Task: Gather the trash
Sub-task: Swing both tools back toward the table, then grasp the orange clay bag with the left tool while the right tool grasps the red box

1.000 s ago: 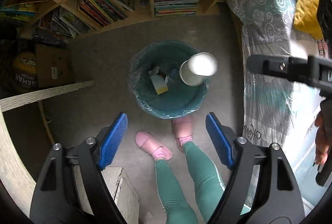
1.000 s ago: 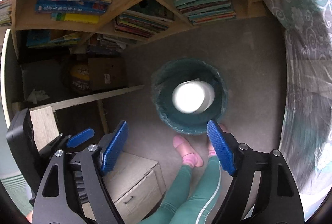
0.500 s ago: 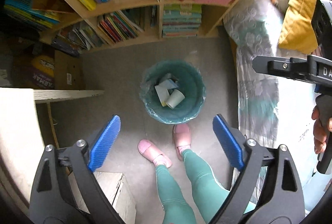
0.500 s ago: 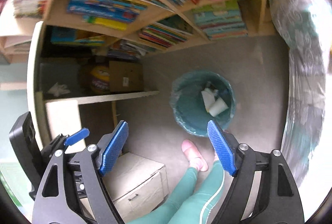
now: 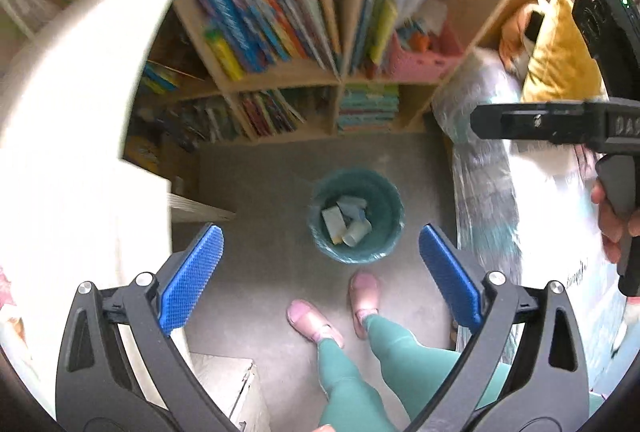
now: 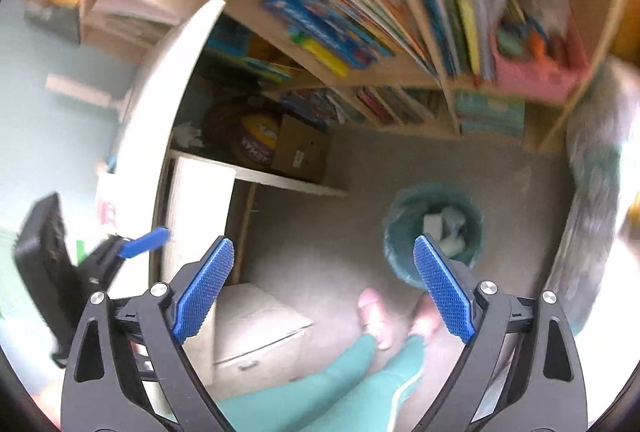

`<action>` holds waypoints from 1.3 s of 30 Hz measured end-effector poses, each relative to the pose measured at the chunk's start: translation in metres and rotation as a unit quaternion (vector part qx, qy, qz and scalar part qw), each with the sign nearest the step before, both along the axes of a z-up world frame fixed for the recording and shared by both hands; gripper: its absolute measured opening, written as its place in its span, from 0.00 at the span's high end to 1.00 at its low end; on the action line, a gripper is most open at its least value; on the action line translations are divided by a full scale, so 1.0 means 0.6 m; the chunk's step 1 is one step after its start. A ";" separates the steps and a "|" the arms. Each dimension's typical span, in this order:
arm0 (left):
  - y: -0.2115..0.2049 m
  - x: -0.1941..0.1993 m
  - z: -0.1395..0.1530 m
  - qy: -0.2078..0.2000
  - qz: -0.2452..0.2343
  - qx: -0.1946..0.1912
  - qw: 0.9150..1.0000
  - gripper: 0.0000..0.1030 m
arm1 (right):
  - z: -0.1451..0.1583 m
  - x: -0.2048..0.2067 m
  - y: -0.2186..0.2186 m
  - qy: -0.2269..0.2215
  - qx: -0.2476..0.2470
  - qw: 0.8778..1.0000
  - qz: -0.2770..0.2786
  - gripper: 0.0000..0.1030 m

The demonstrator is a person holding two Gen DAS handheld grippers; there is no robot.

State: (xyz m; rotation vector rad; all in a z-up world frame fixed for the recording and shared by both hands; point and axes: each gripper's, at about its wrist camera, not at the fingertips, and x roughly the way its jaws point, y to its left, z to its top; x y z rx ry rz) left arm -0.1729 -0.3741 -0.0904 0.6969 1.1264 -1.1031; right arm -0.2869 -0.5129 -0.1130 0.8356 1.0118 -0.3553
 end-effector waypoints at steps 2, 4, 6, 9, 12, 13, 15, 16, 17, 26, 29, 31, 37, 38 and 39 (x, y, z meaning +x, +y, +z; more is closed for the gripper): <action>0.027 0.021 0.026 -0.006 0.020 -0.016 1.000 0.07 | 0.027 0.033 0.019 -0.012 -0.018 0.999 0.028 0.11; 0.061 0.046 0.052 -0.013 0.046 -0.032 0.998 0.07 | 0.048 0.064 0.037 -0.022 -0.032 0.998 0.058 0.11; 0.088 0.066 0.063 -0.019 0.068 -0.041 0.997 0.07 | 0.064 0.096 0.060 -0.034 -0.039 0.995 0.090 0.11; 0.140 0.103 0.080 -0.031 0.112 -0.052 0.992 0.07 | 0.084 0.150 0.100 -0.045 -0.047 0.988 0.140 0.11; 0.197 0.141 0.086 -0.044 0.158 -0.055 0.985 0.07 | 0.096 0.203 0.144 -0.054 -0.049 0.980 0.187 0.11; 0.218 0.156 0.087 -0.048 0.176 -0.052 0.982 0.07 | 0.097 0.218 0.156 -0.055 -0.047 0.977 0.200 0.11; 0.255 0.181 0.088 -0.052 0.208 -0.050 0.975 0.07 | 0.101 0.256 0.187 -0.056 -0.041 0.970 0.233 0.11; 0.279 0.195 0.091 -0.056 0.228 -0.050 0.971 0.07 | 0.103 0.269 0.200 -0.059 -0.039 0.967 0.246 0.11; 0.303 0.207 0.093 -0.060 0.245 -0.051 0.966 0.07 | 0.106 0.284 0.214 -0.061 -0.038 0.963 0.260 0.11; 0.501 0.303 0.095 -0.085 0.375 -0.035 0.922 0.07 | 0.122 0.438 0.363 -0.062 -0.018 0.928 0.366 0.12; 0.553 0.337 0.087 -0.078 0.407 -0.032 0.910 0.07 | 0.113 0.492 0.412 -0.048 -0.012 0.920 0.389 0.12; 0.583 0.357 0.079 -0.073 0.422 -0.029 0.903 0.07 | 0.106 0.520 0.437 -0.036 -0.014 0.918 0.395 0.12; 0.607 0.393 0.051 -0.051 0.429 -0.032 0.901 0.07 | 0.083 0.601 0.484 -0.015 0.007 0.919 0.394 0.12; 0.606 0.397 0.046 -0.048 0.428 -0.033 0.902 0.07 | 0.078 0.614 0.491 -0.007 0.005 0.921 0.391 0.12; 0.604 0.400 0.042 -0.047 0.426 -0.035 0.903 0.07 | 0.070 0.625 0.496 0.000 0.004 0.922 0.388 0.12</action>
